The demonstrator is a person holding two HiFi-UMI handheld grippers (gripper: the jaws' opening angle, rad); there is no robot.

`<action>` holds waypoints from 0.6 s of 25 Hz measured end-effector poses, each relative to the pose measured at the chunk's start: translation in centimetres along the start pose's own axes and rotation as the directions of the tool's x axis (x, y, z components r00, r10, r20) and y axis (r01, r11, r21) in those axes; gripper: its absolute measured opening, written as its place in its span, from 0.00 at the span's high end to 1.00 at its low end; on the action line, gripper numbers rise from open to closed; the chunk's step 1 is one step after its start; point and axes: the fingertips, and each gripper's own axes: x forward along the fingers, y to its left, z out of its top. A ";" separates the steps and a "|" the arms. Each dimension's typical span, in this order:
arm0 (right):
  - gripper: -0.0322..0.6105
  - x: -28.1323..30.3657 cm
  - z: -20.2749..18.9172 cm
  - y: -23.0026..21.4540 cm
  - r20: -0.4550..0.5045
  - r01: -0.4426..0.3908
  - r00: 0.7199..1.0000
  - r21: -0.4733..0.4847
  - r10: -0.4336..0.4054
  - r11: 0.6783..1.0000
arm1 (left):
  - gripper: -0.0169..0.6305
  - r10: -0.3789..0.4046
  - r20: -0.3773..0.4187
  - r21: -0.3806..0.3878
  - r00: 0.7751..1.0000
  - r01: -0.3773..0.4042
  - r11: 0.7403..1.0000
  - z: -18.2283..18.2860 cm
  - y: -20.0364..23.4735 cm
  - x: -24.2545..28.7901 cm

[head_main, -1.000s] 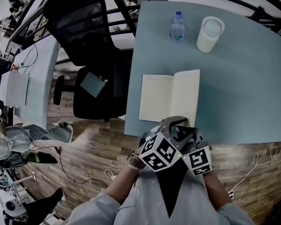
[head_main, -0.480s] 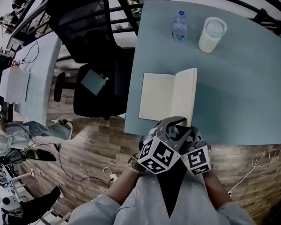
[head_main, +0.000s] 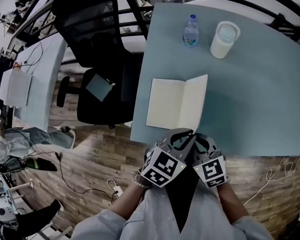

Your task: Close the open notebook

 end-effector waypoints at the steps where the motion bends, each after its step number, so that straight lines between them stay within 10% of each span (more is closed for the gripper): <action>1: 0.95 -0.2 0.1 -0.2 0.004 0.003 1.000 0.005 -0.003 1.000 | 0.91 0.003 0.009 -0.018 1.000 -0.003 1.000 0.2 0.2 -0.2; 15: 0.95 -3.0 1.3 -2.7 0.036 0.046 0.998 0.133 -0.051 0.990 | 0.92 0.109 0.098 -0.282 0.989 -0.078 0.956 -0.4 3.0 -3.1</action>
